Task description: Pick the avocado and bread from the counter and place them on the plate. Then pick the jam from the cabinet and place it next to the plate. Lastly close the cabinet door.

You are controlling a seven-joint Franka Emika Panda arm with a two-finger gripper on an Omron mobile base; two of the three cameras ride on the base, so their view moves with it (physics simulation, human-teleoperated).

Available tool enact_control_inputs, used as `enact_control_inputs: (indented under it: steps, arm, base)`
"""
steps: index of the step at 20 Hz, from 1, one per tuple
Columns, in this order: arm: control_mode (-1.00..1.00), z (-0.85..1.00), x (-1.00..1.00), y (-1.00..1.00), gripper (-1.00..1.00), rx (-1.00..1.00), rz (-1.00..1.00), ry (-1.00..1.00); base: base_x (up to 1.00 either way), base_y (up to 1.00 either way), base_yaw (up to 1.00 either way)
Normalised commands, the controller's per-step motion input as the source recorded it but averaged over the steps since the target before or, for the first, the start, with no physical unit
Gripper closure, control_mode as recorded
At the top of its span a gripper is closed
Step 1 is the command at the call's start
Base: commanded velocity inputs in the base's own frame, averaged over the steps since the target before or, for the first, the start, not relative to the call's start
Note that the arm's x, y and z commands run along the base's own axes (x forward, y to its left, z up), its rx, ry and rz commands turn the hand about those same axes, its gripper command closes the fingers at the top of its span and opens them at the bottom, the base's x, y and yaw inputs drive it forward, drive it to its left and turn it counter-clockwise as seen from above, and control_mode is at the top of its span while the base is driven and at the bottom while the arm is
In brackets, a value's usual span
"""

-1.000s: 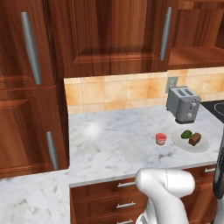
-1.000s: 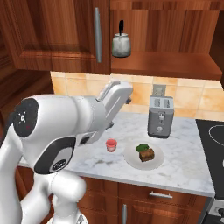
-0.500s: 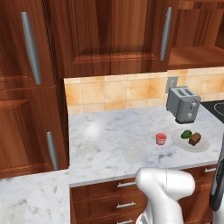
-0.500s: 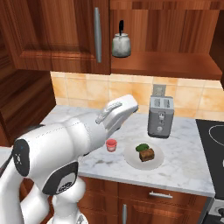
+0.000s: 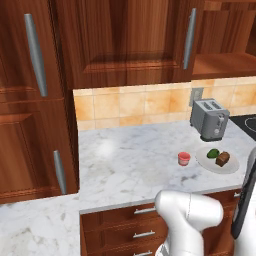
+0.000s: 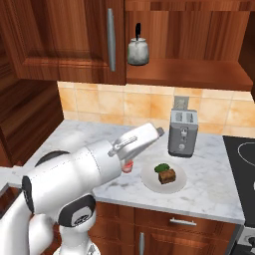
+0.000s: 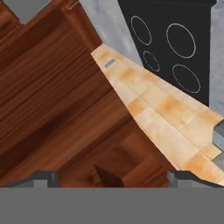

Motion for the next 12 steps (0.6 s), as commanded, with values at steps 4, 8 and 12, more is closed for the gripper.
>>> enact_control_inputs:
  steps: [4, 8, 12]
  arm:
    - [-1.0, 0.01, -0.17, -0.13, -1.0, -0.17, -0.25, 0.0]
    - [-1.0, 0.0, -0.22, -0.16, -1.0, -0.19, -0.25, 0.11]
    - [-1.0, 0.0, -0.33, -0.09, -1.0, -0.16, -0.02, 0.12]
  base:
    - [0.0, 0.0, 0.0]
    - [0.0, 0.0, 0.0]
    - [0.0, 0.0, 0.0]
